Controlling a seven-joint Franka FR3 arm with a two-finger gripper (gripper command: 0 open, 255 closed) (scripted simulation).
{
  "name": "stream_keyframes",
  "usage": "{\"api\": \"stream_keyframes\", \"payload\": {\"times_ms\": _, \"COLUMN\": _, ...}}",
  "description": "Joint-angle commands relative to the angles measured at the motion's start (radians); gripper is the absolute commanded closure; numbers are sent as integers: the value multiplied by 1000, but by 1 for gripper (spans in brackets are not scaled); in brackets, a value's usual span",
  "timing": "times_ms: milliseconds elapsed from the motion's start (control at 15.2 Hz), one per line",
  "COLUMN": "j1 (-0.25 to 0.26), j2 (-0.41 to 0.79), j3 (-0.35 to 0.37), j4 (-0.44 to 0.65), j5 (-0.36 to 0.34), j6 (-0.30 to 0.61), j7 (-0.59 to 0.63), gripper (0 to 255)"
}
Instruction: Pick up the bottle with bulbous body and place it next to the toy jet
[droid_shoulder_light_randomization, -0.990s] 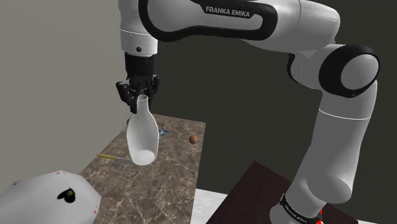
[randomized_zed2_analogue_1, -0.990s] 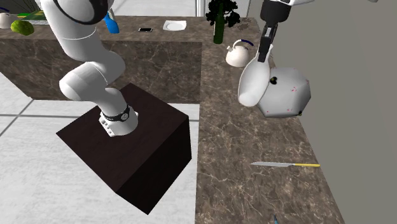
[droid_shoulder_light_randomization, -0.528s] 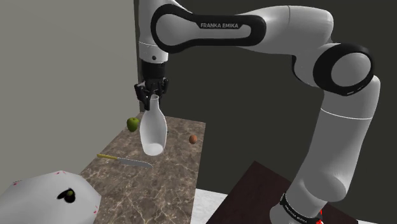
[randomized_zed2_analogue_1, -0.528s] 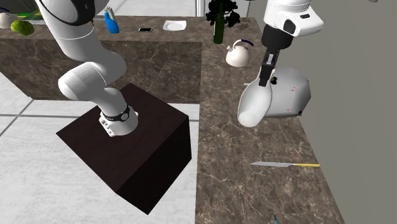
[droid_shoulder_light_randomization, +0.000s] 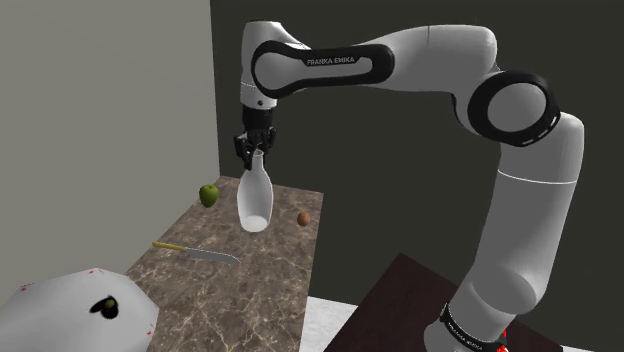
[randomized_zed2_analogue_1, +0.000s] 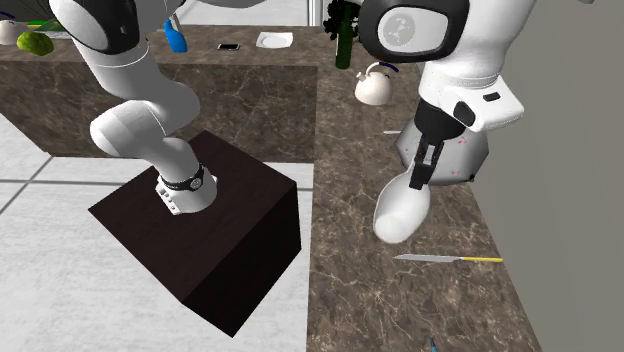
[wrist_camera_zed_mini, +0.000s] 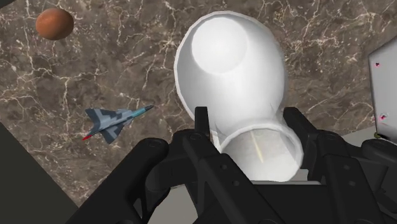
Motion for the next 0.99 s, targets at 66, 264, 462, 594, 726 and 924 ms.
{"api": "stream_keyframes", "payload": {"times_ms": 66, "j1": -33, "j2": 24, "j3": -21, "j4": 4, "j5": -3, "j6": 22, "j7": -55, "gripper": 255}}
{"api": "stream_keyframes", "payload": {"times_ms": 264, "j1": -62, "j2": 65, "j3": -43, "j4": 26, "j5": -12, "j6": 41, "j7": -104, "gripper": 255}}
{"api": "stream_keyframes", "payload": {"times_ms": 462, "j1": -88, "j2": 115, "j3": -64, "j4": 62, "j5": -22, "j6": 54, "j7": -152, "gripper": 255}}
{"api": "stream_keyframes", "payload": {"times_ms": 594, "j1": -104, "j2": 153, "j3": -77, "j4": 94, "j5": -29, "j6": 60, "j7": -183, "gripper": 255}}
{"api": "stream_keyframes", "payload": {"times_ms": 726, "j1": -119, "j2": 194, "j3": -90, "j4": 132, "j5": -37, "j6": 62, "j7": -214, "gripper": 255}}
{"api": "stream_keyframes", "payload": {"times_ms": 924, "j1": -139, "j2": 263, "j3": -109, "j4": 204, "j5": -48, "j6": 60, "j7": -259, "gripper": 255}}
